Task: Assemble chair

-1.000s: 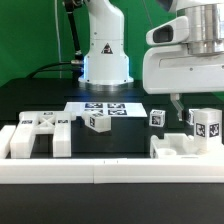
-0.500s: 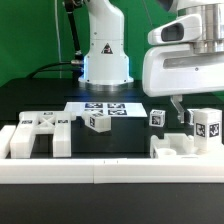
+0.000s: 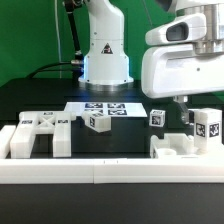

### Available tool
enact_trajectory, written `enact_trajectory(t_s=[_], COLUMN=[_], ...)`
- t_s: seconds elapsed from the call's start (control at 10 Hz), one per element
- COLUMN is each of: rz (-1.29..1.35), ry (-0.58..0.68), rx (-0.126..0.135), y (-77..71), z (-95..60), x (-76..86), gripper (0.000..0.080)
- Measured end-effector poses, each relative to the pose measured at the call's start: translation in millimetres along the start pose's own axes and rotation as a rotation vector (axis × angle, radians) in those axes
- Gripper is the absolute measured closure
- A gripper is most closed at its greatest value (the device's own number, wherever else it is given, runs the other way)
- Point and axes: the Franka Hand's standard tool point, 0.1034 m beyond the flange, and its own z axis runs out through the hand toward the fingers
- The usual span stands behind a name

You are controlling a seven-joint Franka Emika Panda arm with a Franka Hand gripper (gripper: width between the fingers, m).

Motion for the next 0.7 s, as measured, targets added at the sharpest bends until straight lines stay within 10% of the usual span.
enact_trajectory(t_s=[0.7], rz=[0.469], ry=[0.001], rx=[0.003], y=[1.0], z=[0.0], x=[0.1], gripper=[0.0511])
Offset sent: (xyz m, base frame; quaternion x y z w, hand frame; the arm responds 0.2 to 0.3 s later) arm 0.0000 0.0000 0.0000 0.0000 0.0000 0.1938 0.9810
